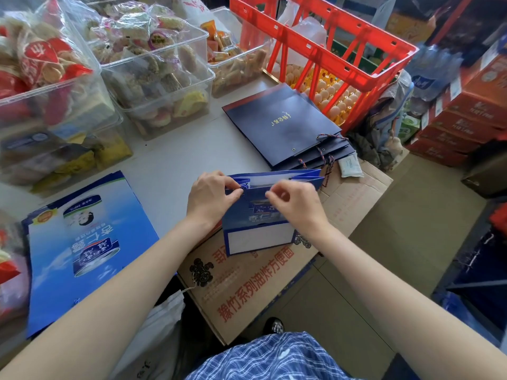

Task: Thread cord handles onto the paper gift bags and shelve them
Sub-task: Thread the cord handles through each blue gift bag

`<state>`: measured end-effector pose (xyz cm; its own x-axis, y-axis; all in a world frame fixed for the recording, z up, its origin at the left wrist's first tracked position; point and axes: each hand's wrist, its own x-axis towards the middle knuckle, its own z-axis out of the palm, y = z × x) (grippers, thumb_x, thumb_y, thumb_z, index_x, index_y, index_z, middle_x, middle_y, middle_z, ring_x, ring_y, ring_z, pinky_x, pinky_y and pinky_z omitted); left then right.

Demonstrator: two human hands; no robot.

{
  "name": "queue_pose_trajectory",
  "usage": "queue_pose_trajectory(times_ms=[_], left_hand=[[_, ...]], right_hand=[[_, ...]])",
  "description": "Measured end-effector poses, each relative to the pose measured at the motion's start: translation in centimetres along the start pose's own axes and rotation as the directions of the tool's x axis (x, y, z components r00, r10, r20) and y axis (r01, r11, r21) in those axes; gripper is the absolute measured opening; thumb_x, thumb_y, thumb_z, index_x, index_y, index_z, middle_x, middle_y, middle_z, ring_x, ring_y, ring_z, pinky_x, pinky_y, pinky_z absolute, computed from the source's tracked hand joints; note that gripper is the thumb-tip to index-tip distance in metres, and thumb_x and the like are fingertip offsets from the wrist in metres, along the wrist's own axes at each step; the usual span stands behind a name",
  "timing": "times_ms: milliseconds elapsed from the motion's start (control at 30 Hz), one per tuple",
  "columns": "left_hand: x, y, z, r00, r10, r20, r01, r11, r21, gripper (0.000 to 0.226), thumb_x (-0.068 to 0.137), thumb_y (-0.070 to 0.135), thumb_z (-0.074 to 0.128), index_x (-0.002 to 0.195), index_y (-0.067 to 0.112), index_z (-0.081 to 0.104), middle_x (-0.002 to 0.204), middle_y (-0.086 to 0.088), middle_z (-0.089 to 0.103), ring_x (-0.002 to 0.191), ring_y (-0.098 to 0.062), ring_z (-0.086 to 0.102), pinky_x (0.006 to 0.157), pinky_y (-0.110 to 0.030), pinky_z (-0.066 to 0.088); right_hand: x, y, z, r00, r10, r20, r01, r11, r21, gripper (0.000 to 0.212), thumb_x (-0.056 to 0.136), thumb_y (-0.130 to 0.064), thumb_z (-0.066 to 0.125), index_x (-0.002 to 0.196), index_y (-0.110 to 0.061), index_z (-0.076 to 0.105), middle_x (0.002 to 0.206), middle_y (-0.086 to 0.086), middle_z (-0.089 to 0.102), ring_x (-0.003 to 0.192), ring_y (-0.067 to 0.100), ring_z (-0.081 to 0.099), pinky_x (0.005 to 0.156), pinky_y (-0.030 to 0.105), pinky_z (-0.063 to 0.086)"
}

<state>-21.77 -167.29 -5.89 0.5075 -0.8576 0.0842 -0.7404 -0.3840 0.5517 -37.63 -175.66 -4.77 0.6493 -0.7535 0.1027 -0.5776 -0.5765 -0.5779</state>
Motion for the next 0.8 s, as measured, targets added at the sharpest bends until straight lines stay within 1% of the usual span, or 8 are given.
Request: queue_pose_trajectory(times_ms=[100, 200, 333, 400, 467, 567, 700, 800], left_hand=[[0.0, 0.1, 0.1, 1.000, 0.002, 0.018, -0.001, 1.000, -0.022, 0.018, 0.086, 0.031, 0.064, 0.093, 0.017, 0.074, 0.092, -0.004, 0.063, 0.091, -0.022, 0.054, 0.074, -0.028, 0.037], [-0.4, 0.2, 0.1, 0.999, 0.015, 0.039, -0.014, 1.000, -0.028, 0.018, 0.086, 0.029, 0.063, 0.094, 0.016, 0.074, 0.090, -0.004, 0.060, 0.092, -0.021, 0.052, 0.073, -0.025, 0.033], [-0.9, -0.1, 0.0, 0.999, 0.025, 0.047, -0.022, 0.998, -0.054, 0.018, 0.085, 0.027, 0.065, 0.094, 0.014, 0.073, 0.090, -0.005, 0.059, 0.091, -0.020, 0.050, 0.073, -0.024, 0.032], [-1.2, -0.5, -0.2, 0.996, 0.059, 0.065, -0.056, 0.997, -0.051, 0.017, 0.084, 0.025, 0.066, 0.097, 0.014, 0.073, 0.093, -0.006, 0.059, 0.094, -0.020, 0.049, 0.075, -0.024, 0.033], [-1.4, -1.0, -0.2, 0.991, 0.111, 0.070, -0.110, 0.994, -0.011, 0.019, 0.083, 0.020, 0.067, 0.100, 0.013, 0.071, 0.096, -0.006, 0.059, 0.097, -0.022, 0.048, 0.077, -0.023, 0.034], [-1.5, -1.2, 0.2, 0.992, 0.130, -0.003, -0.130, 0.991, 0.035, 0.013, 0.085, 0.011, 0.065, 0.096, 0.009, 0.072, 0.096, -0.007, 0.061, 0.095, -0.024, 0.049, 0.075, -0.022, 0.033], [-1.4, -1.1, 0.8, 0.983, 0.175, -0.056, -0.173, 0.984, 0.038, 0.007, 0.083, 0.006, 0.066, 0.086, 0.006, 0.072, 0.090, -0.007, 0.063, 0.089, -0.027, 0.051, 0.070, -0.025, 0.034], [-1.9, -1.3, 1.1, 0.958, 0.281, -0.060, -0.277, 0.958, 0.066, 0.004, 0.077, 0.003, 0.071, 0.080, 0.006, 0.072, 0.085, -0.007, 0.064, 0.081, -0.029, 0.054, 0.062, -0.027, 0.038]], right_hand=[[-1.0, 0.3, 2.3, 0.986, 0.112, 0.127, -0.090, 0.981, -0.170, 0.031, 0.089, -0.038, 0.060, 0.104, -0.012, 0.068, 0.098, 0.004, 0.068, 0.089, 0.018, 0.059, 0.078, 0.030, 0.046], [-0.2, -1.2, 4.9, 0.990, 0.125, 0.067, -0.105, 0.963, -0.248, 0.036, 0.091, -0.044, 0.054, 0.106, -0.015, 0.068, 0.104, 0.003, 0.068, 0.100, 0.022, 0.053, 0.089, 0.036, 0.038], [0.1, -2.1, 6.7, 0.977, 0.211, 0.020, -0.208, 0.974, -0.093, 0.025, 0.093, -0.035, 0.055, 0.103, -0.018, 0.071, 0.104, 0.002, 0.070, 0.109, 0.024, 0.052, 0.100, 0.043, 0.027], [-0.1, -1.8, 6.7, 0.978, 0.202, 0.049, -0.204, 0.978, 0.050, 0.022, 0.092, -0.031, 0.057, 0.097, -0.016, 0.072, 0.097, 0.001, 0.072, 0.101, 0.023, 0.057, 0.100, 0.045, 0.035], [-0.1, -1.3, 6.0, 0.983, 0.168, 0.074, -0.179, 0.966, 0.188, 0.017, 0.089, -0.025, 0.061, 0.090, -0.012, 0.072, 0.086, -0.001, 0.069, 0.086, 0.019, 0.060, 0.089, 0.040, 0.045], [-0.1, -0.9, 4.6, 0.984, 0.057, 0.171, -0.086, 0.982, 0.167, 0.014, 0.086, -0.019, 0.066, 0.083, -0.006, 0.069, 0.087, 0.001, 0.059, 0.081, 0.014, 0.052, 0.078, 0.029, 0.043], [-0.5, -0.4, 2.8, 0.949, -0.030, 0.313, -0.018, 0.989, 0.148, 0.011, 0.087, -0.017, 0.065, 0.081, -0.009, 0.064, 0.111, 0.003, 0.055, 0.095, 0.012, 0.051, 0.082, 0.021, 0.041], [-0.8, 0.3, 1.6, 0.917, -0.031, 0.397, -0.014, 0.994, 0.111, 0.011, 0.088, -0.017, 0.063, 0.078, -0.016, 0.060, 0.116, 0.001, 0.052, 0.101, 0.010, 0.048, 0.088, 0.025, 0.041]])
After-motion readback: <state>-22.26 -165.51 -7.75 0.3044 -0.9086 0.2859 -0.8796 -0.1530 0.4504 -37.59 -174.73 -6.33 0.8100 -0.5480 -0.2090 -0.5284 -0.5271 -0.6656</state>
